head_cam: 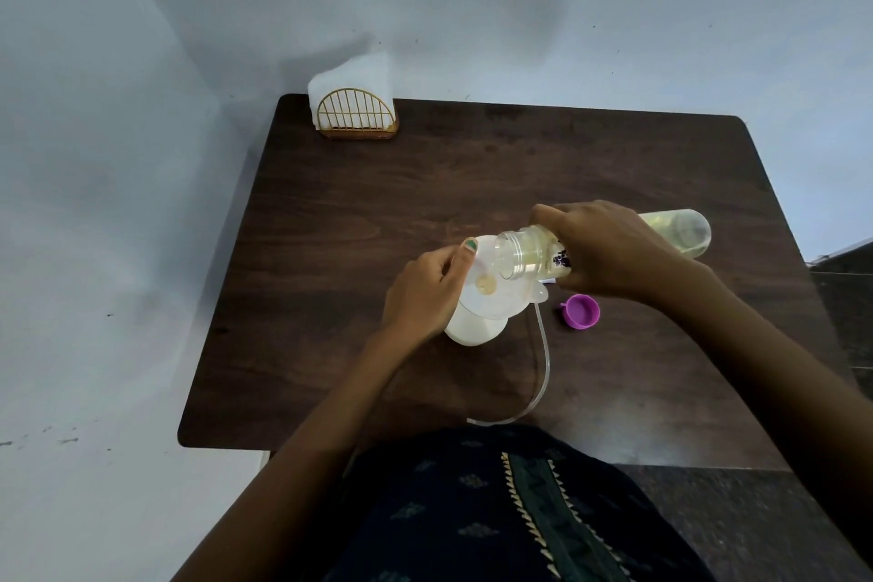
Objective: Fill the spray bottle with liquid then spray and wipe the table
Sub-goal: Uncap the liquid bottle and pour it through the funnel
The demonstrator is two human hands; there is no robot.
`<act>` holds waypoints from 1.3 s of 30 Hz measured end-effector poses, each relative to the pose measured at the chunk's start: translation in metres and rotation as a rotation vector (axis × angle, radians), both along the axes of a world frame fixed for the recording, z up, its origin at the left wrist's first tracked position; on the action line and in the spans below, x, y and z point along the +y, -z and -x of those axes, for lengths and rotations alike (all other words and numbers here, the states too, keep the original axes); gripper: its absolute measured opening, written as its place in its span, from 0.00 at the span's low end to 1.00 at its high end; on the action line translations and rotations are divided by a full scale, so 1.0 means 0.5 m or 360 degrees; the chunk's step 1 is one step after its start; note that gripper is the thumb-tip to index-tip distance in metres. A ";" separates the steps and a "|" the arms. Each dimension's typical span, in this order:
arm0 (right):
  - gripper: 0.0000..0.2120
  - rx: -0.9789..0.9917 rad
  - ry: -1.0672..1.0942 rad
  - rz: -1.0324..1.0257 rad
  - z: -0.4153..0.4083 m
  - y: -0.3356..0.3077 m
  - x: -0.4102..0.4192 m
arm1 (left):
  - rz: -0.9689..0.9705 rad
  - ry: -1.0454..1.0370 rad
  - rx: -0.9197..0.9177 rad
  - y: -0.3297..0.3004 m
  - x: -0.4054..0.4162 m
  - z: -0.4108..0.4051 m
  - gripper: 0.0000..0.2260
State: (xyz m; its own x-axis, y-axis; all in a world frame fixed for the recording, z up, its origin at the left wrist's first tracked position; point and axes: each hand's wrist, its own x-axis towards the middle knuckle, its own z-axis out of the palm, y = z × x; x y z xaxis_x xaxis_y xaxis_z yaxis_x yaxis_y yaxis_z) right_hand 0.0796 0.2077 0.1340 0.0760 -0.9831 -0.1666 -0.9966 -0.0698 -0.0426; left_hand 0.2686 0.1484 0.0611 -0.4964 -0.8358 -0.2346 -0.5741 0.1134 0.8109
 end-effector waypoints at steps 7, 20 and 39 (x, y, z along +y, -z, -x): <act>0.21 0.0013 -0.0009 0.0002 0.001 0.000 -0.001 | 0.0003 0.0021 0.0022 0.001 0.000 -0.001 0.19; 0.21 0.0018 -0.0020 -0.0012 0.000 0.000 -0.003 | -0.0002 0.0036 0.0039 0.002 0.000 0.000 0.17; 0.20 0.0022 -0.0029 0.0026 0.003 0.004 -0.005 | -0.0003 0.0011 0.0062 -0.002 0.002 0.000 0.20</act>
